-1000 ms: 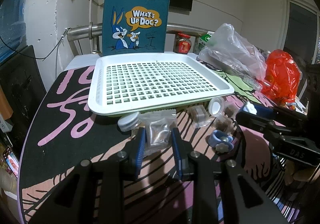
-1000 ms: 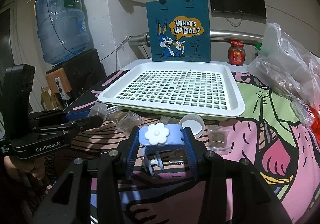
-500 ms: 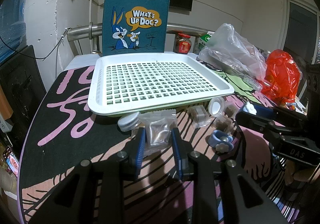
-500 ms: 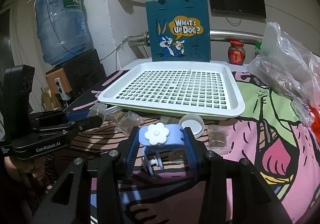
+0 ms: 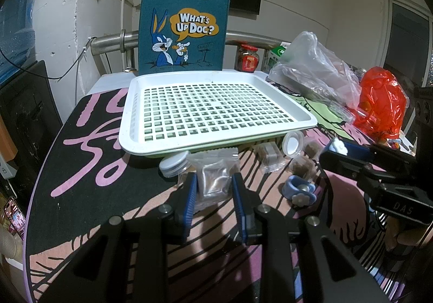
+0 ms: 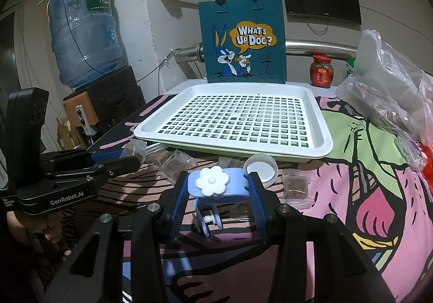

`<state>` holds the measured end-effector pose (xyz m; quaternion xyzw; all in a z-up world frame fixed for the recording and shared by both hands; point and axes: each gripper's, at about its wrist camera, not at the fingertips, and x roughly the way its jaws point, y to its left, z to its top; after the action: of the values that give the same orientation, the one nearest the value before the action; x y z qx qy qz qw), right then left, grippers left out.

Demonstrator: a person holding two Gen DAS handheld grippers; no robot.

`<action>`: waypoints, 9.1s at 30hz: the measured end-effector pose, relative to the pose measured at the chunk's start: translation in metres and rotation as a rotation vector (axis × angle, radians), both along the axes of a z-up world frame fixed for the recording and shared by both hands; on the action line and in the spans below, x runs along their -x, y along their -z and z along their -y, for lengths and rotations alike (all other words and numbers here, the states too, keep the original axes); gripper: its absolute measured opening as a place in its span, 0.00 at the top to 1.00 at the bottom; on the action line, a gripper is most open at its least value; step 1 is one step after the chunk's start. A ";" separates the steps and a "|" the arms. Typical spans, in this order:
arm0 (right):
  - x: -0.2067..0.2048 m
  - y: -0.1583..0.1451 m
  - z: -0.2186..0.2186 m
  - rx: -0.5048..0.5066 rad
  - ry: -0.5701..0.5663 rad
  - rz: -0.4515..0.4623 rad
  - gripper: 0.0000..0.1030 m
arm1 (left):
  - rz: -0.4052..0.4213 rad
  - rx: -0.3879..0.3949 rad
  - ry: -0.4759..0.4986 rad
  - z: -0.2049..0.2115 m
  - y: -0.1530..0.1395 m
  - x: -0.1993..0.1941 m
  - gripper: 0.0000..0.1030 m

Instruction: Organize objects

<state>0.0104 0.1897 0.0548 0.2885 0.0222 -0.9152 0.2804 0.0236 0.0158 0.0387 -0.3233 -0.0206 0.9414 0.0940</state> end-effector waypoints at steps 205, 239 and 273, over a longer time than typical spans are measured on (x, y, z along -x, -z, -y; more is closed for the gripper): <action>0.024 0.010 -0.043 -0.093 0.112 0.076 0.38 | -0.062 -0.012 0.010 0.011 -0.005 0.013 0.62; 0.025 0.018 0.007 -0.189 -0.042 0.123 0.75 | -0.059 -0.015 0.009 0.011 -0.005 0.014 0.62; 0.022 0.005 0.001 -0.055 -0.013 0.004 0.71 | -0.072 -0.003 0.017 0.013 -0.007 0.013 0.62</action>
<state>-0.0115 0.1882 0.0495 0.2980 0.0488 -0.9117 0.2785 0.0104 0.0031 0.0455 -0.2895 -0.0161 0.9515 0.1032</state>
